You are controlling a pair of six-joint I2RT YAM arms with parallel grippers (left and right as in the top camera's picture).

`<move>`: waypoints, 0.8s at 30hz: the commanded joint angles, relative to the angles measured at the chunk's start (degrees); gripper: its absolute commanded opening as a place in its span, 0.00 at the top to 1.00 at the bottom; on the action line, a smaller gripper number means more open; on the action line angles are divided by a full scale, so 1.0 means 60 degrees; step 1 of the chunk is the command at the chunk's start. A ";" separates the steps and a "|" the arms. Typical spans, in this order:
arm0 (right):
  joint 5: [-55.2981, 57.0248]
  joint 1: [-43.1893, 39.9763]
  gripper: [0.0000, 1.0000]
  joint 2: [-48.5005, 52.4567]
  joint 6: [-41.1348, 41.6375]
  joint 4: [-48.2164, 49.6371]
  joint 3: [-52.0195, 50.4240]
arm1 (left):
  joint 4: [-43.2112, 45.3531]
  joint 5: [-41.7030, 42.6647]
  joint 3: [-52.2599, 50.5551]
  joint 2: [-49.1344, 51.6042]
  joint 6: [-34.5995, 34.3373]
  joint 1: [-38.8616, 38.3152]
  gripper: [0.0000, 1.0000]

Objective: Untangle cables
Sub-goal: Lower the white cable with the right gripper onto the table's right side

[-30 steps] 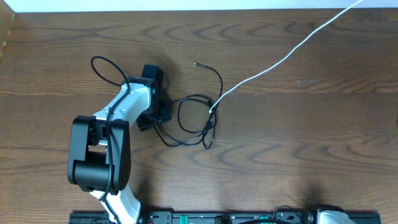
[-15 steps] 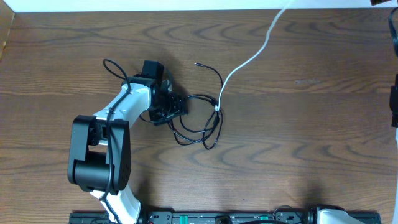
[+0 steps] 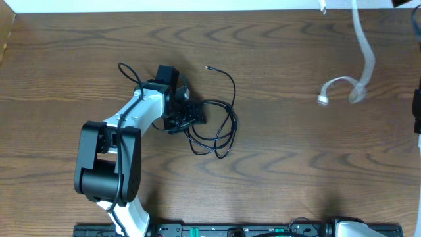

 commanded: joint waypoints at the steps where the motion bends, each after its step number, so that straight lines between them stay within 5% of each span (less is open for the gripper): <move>1: 0.0455 -0.0033 0.99 0.0142 -0.0619 -0.0816 0.0069 | -0.0025 -0.0379 -0.0182 0.0204 0.0208 -0.0022 0.22; 2: 0.0637 -0.0033 0.99 0.0193 -0.0798 -0.1326 0.0069 | -0.0022 -0.0375 -0.0182 0.0204 0.0208 -0.0022 0.22; 4: 0.1118 -0.0033 0.99 0.0288 -0.1002 -0.2193 0.0069 | -0.0025 -0.0379 -0.0182 0.0204 0.0208 -0.0022 0.02; 5: 0.1443 -0.0033 0.99 0.0361 -0.1035 -0.2605 0.0069 | -0.0022 -0.0379 -0.0182 0.0204 0.0208 -0.0022 0.00; 17: 0.2637 -0.0095 0.99 0.1738 -0.1388 -0.5960 0.0069 | -0.0025 -0.0375 -0.0182 0.0204 0.0208 -0.0022 0.01; 24: 0.2681 -0.0175 0.99 0.2459 -0.1464 -0.5982 0.0069 | -0.0022 -0.0375 -0.0182 0.0204 0.0208 -0.0022 0.02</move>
